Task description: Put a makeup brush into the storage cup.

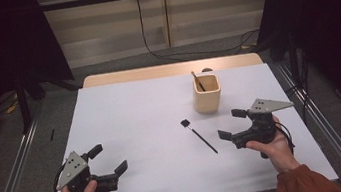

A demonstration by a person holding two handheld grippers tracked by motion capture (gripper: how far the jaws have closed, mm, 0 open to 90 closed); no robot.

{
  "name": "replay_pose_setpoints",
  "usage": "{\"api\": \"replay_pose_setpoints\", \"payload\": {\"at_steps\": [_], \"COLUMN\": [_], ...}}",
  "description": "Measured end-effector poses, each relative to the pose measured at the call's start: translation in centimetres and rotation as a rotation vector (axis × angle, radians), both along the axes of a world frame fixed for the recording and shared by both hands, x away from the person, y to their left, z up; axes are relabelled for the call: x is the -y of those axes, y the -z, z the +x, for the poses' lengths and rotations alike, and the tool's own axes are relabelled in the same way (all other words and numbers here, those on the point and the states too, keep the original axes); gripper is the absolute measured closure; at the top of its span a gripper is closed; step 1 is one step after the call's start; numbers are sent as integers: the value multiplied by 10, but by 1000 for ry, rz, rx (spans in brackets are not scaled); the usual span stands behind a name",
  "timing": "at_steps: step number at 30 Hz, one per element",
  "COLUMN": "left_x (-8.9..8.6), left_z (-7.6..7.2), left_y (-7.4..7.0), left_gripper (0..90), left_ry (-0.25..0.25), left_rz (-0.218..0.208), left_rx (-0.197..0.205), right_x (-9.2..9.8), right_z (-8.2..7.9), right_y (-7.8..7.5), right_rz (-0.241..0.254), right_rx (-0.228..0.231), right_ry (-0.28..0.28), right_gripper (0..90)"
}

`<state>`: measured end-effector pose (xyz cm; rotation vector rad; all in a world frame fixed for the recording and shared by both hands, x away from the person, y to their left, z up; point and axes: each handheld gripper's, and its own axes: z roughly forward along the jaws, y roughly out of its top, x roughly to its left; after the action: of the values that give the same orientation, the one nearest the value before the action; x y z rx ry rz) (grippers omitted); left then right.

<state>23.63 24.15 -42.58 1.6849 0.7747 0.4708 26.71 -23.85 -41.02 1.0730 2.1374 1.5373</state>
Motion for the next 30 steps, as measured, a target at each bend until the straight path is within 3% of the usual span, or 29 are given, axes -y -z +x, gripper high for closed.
{"api": "replay_pose_setpoints", "payload": {"at_steps": [18, 30], "left_x": [0, -1], "left_z": [-1, -1], "left_y": [-1, -1], "left_gripper": [13, 13], "left_ry": [12, 13], "left_rz": [2, 9], "left_rx": [-1, 0], "right_x": [-37, -56], "right_z": [42, 60], "right_y": [-10, -10], "right_rz": [-27, -116], "right_rx": [-29, -80], "right_ry": [-47, -82], "right_gripper": [84, 57]}}
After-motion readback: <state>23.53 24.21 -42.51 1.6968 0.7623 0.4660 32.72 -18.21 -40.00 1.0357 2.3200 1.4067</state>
